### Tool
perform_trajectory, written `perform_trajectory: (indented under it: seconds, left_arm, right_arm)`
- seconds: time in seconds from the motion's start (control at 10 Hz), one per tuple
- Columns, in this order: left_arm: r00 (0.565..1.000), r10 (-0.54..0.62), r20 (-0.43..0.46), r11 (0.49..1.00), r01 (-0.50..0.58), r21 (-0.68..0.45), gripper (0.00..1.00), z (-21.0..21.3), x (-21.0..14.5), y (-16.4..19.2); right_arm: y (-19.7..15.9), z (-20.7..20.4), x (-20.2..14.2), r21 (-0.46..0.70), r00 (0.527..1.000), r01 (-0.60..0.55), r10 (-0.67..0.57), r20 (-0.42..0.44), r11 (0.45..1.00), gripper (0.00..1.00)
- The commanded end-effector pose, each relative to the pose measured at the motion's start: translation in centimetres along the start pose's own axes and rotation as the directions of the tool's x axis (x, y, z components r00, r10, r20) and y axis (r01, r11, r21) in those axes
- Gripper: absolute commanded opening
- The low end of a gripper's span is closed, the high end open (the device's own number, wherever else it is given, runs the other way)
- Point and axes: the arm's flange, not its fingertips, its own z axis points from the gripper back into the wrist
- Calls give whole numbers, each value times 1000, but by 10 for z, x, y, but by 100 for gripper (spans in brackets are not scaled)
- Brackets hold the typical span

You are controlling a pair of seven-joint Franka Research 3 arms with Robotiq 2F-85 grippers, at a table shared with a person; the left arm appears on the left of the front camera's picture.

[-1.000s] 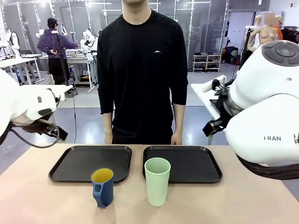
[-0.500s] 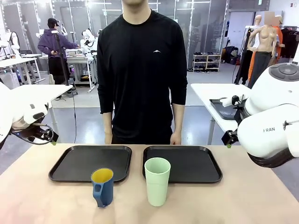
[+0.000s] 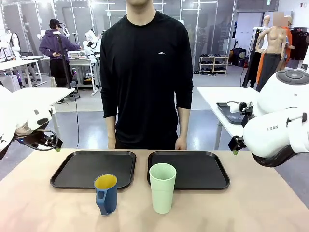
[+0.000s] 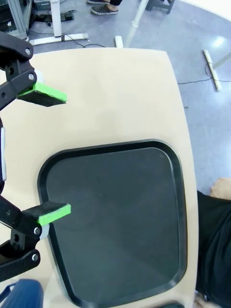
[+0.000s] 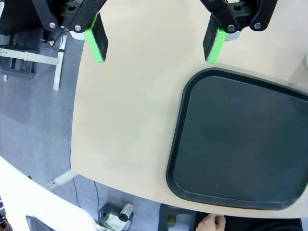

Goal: Sort and store the cups by type.
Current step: Pick up the Reusable plastic cup.

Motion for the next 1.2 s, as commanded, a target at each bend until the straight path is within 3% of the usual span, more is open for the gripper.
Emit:
perform_trajectory:
  seconds: [0.0,1.1]
  left_arm:
    - [1000,4,0,1000,-4,2,100,0,0,1]
    - [1000,4,0,1000,-4,2,100,0,0,1]
  right_arm:
    - [1,0,0,-1,1000,-5,5,-1,1000,100]
    - [1,0,0,-1,1000,-5,5,-1,1000,100]
